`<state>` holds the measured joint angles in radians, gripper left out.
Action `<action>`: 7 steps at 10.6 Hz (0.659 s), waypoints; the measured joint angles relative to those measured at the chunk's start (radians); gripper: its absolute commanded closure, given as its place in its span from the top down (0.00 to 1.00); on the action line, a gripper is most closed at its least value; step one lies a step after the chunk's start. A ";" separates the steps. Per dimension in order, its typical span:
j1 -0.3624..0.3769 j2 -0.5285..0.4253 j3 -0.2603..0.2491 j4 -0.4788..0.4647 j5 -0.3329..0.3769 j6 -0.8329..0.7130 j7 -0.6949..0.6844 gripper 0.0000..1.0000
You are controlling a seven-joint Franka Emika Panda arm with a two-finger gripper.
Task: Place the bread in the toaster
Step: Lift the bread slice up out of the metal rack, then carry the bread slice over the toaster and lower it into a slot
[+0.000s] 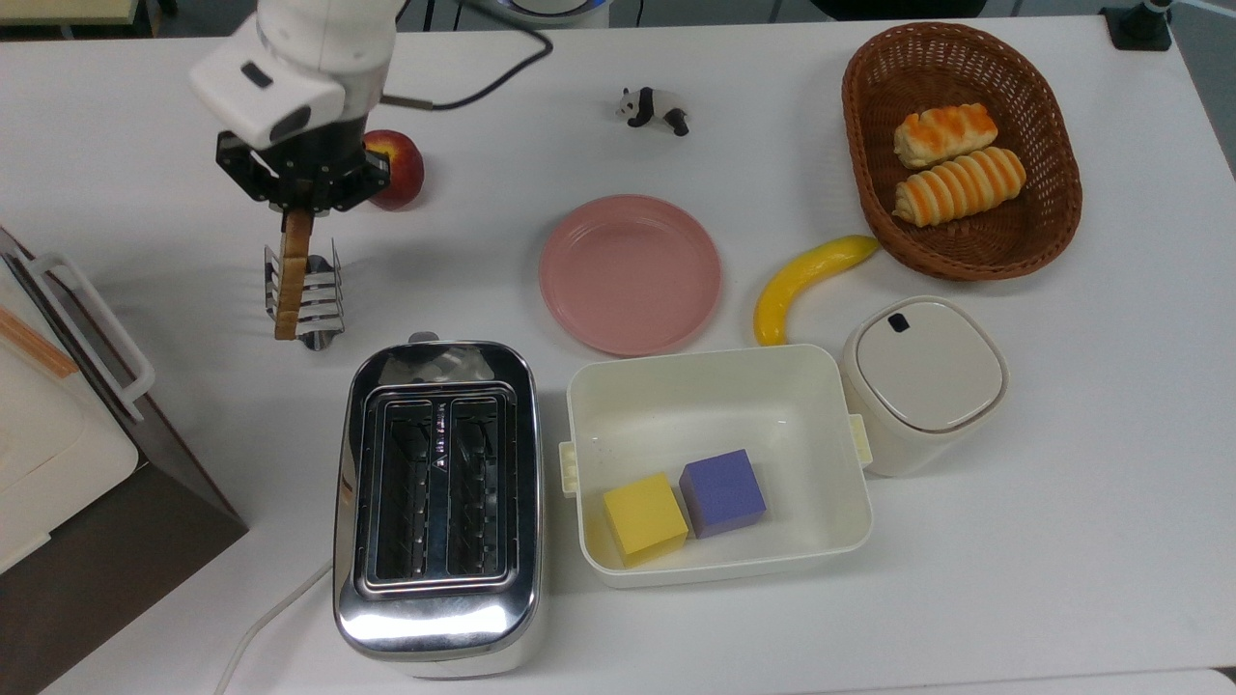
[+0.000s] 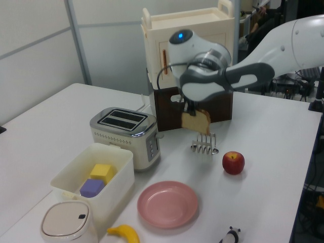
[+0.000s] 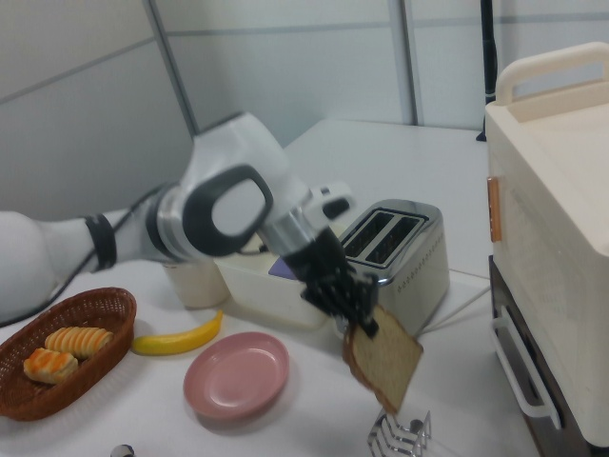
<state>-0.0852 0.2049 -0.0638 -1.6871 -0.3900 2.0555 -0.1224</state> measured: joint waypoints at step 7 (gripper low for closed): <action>0.040 -0.010 0.005 0.215 0.249 0.237 0.197 0.00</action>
<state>-0.0451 0.1949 -0.0585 -1.4719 -0.1411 2.2924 0.0743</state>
